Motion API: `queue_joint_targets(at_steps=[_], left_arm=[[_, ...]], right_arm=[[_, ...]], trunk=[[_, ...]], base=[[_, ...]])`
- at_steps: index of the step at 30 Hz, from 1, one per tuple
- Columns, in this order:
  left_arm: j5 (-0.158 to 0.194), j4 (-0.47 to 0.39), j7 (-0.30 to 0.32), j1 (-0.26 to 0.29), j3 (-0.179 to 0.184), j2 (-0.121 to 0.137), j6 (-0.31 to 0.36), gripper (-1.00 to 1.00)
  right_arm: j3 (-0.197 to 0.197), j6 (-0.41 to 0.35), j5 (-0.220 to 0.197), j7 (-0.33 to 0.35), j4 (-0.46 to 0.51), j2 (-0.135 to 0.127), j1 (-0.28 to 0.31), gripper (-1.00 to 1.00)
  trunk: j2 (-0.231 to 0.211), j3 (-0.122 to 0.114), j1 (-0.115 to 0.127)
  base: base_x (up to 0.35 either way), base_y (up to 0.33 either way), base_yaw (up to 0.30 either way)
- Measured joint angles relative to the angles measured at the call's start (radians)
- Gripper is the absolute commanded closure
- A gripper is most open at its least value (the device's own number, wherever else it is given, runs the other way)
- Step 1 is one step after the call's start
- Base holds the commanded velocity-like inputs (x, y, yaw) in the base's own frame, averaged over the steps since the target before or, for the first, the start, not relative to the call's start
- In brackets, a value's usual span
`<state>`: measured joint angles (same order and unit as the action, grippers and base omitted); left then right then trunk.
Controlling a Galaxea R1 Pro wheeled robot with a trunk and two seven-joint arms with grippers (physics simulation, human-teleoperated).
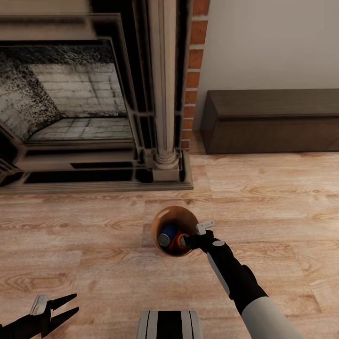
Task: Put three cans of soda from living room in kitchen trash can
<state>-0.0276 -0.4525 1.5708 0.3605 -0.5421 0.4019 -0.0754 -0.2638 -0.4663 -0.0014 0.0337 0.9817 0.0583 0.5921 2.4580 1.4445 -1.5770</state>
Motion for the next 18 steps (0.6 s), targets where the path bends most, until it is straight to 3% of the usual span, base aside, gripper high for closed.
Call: queue_joint_targets(at_steps=[18], left_arm=[[0.0, 0.0, 0.0, 0.0, -0.002, 0.0, -0.001, -1.0]], right_arm=[[0.0, 0.007, 0.0, 0.002, 0.0, 0.0, 0.0, -1.0]], trunk=[[0.0, 0.0, 0.0]], base=[[0.0, 0.0, 0.0]])
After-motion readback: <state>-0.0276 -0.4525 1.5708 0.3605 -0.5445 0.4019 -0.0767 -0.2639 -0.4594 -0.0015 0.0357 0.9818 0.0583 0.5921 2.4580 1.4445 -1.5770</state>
